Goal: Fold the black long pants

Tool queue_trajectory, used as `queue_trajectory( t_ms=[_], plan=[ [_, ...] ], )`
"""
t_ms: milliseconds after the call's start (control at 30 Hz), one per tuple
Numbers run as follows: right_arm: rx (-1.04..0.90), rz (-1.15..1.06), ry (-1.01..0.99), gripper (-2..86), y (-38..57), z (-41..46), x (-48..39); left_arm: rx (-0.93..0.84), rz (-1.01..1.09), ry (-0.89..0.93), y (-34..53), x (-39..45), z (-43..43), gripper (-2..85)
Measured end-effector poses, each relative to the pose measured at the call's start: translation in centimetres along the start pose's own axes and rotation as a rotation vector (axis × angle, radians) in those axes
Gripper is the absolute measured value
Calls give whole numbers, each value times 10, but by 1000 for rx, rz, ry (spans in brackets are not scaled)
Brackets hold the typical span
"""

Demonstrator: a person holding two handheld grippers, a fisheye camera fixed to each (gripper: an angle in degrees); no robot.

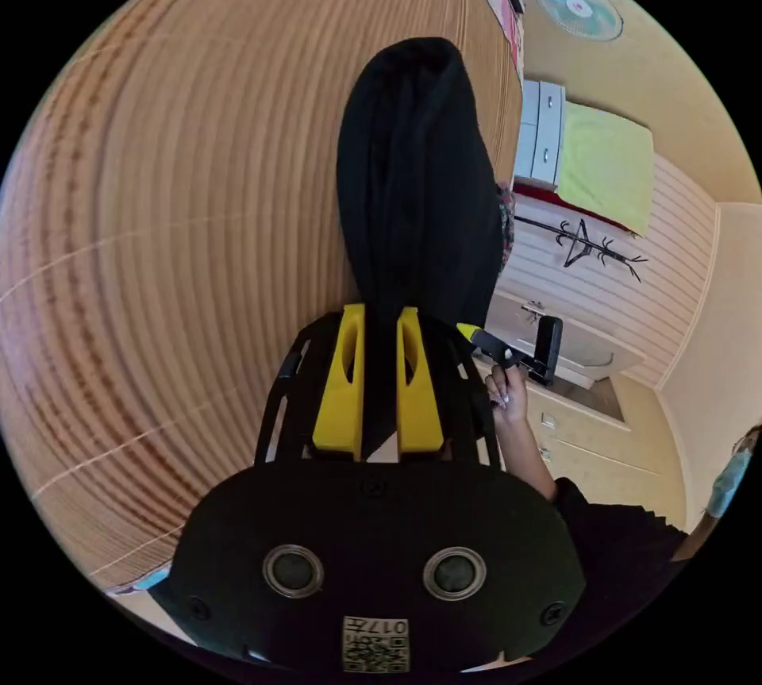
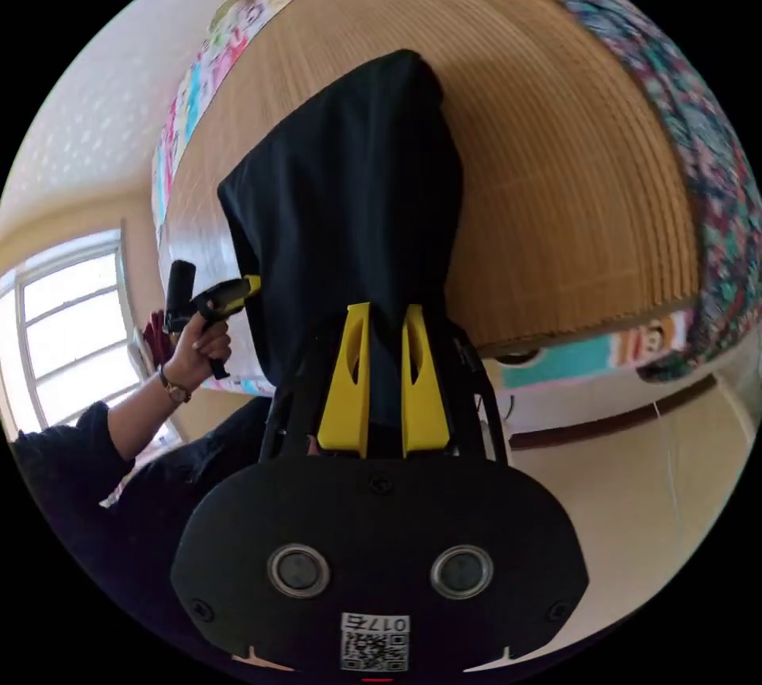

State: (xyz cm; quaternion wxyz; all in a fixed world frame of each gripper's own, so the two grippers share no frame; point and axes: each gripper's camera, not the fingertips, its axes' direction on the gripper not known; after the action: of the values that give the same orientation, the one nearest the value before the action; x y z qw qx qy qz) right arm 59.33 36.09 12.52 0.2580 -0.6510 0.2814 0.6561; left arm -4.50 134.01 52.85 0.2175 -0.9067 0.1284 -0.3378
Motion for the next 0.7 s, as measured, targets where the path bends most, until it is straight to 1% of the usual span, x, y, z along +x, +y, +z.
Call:
queue_trajectory(
  t_ms=[33,67,100,133,167,200,267,333,400,433,533,567,600,633,667,700],
  plan=[
    [144,99,26,47,5,-43,33,-62,22,-33,-17,31,39,66],
    [215,139,37,42,10,-63,46,-125,66,-94,-30,66,77,71],
    [340,184,39,32,23,-99,67,-151,91,-124,-35,83,94,73],
    [394,197,32,29,30,-113,75,-200,133,-170,-41,113,124,78],
    [489,236,20,21,47,-134,88,-246,156,-188,-44,137,147,80],
    [551,269,11,16,62,-144,97,-266,156,-189,-44,145,155,80],
    [579,289,-6,10,80,-137,102,-323,109,-210,-40,157,168,78],
    [523,287,-27,7,90,-106,100,-328,88,-199,-33,151,154,51],
    [358,289,-91,5,97,-38,87,-328,54,-217,-23,133,127,39],
    [282,292,-140,5,102,-2,73,-341,14,-273,-16,116,103,35],
    [158,270,-285,4,115,65,26,-375,-98,-471,11,66,24,8],
    [76,236,-354,4,118,95,-5,-375,-118,-567,26,50,-15,-1],
    [-17,173,-393,4,118,122,-42,-375,-124,-620,34,43,-35,-3],
    [-111,87,-409,4,116,144,-81,-372,-141,-721,51,31,-74,-5],
    [-167,31,-417,3,113,155,-101,-360,-169,-788,71,20,-114,-5],
    [-287,-94,-432,3,106,174,-142,-352,-181,-805,82,16,-132,-5]
  ],
)
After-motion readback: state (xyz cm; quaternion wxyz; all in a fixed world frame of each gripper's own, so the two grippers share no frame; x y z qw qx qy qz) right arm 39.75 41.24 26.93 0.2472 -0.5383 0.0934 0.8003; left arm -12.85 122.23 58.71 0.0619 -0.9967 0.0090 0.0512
